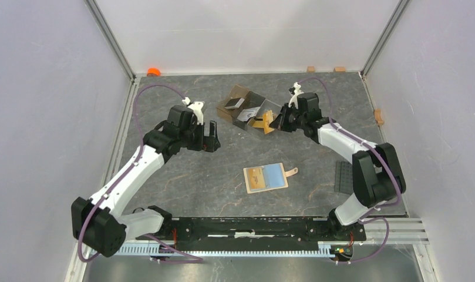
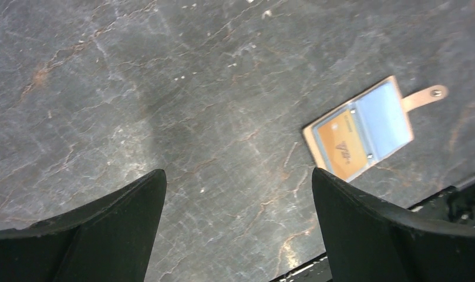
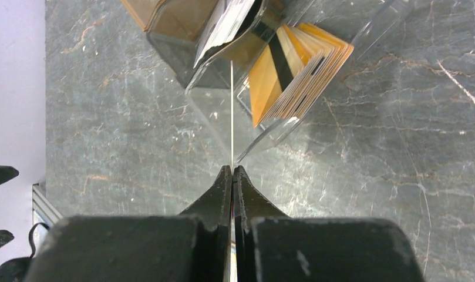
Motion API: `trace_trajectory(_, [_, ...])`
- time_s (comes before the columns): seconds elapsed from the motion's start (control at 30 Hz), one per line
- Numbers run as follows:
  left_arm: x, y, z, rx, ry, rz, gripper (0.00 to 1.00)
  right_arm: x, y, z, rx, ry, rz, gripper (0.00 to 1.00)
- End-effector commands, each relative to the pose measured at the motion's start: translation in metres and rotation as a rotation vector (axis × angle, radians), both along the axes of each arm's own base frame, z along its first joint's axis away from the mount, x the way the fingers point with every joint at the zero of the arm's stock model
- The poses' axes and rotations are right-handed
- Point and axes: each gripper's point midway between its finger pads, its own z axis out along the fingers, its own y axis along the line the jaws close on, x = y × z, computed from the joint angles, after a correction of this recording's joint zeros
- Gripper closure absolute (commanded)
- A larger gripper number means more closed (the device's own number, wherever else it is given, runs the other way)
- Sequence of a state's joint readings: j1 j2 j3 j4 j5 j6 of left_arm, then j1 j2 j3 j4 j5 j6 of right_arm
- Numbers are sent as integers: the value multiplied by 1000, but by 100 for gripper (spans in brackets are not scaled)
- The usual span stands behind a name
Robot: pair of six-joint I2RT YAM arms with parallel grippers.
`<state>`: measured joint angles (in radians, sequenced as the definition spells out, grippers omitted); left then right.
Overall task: Put the credit cards into the card holder
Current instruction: Pick up the credit card from the storage box.
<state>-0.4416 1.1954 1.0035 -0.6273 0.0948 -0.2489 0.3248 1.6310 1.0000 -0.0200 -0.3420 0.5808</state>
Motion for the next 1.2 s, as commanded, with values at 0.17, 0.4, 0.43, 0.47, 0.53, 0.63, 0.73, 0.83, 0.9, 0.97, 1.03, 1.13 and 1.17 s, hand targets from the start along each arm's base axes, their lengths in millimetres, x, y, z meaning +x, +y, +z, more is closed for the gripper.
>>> trace_trajectory(0.17, [-12,-51,83,-461,-167,-48,2,-48,4,68,96,-174,151,100])
trace_trajectory(0.4, [-46,-108,134,-773,-243,-237,2,-117,23,123,269,-375,384,100])
trace_trajectory(0.43, [-51,-115,139,-797,-254,-262,2,-128,26,130,294,-402,422,100])
trace_trajectory(0.47, [-56,-123,144,-823,-265,-291,2,-138,30,141,326,-436,457,100])
trace_trajectory(0.53, [-66,-138,151,-869,-272,-340,2,-161,35,160,405,-478,522,100])
trace_trajectory(0.63, [-74,-152,161,-936,-279,-381,1,-187,41,184,509,-538,581,100])
trace_trajectory(0.73, [-76,-160,169,-987,-286,-397,1,-204,44,201,574,-591,628,100])
trace_trajectory(0.83, [-80,-166,171,-1004,-270,-416,4,-211,44,214,613,-626,636,100])
trace_trajectory(0.9, [-84,-170,172,-1009,-266,-439,22,-212,44,217,626,-626,637,100])
trace_trajectory(0.97, [-86,-172,170,-1008,-253,-445,48,-210,45,215,629,-615,633,100])
trace_trajectory(1.03, [-87,-173,167,-1008,-245,-442,68,-207,45,211,626,-605,614,100])
trace_trajectory(1.13, [-86,-171,160,-1006,-235,-417,95,-198,44,200,587,-581,573,90])
trace_trajectory(1.17, [-85,-171,155,-1002,-229,-404,98,-192,43,195,549,-578,552,87])
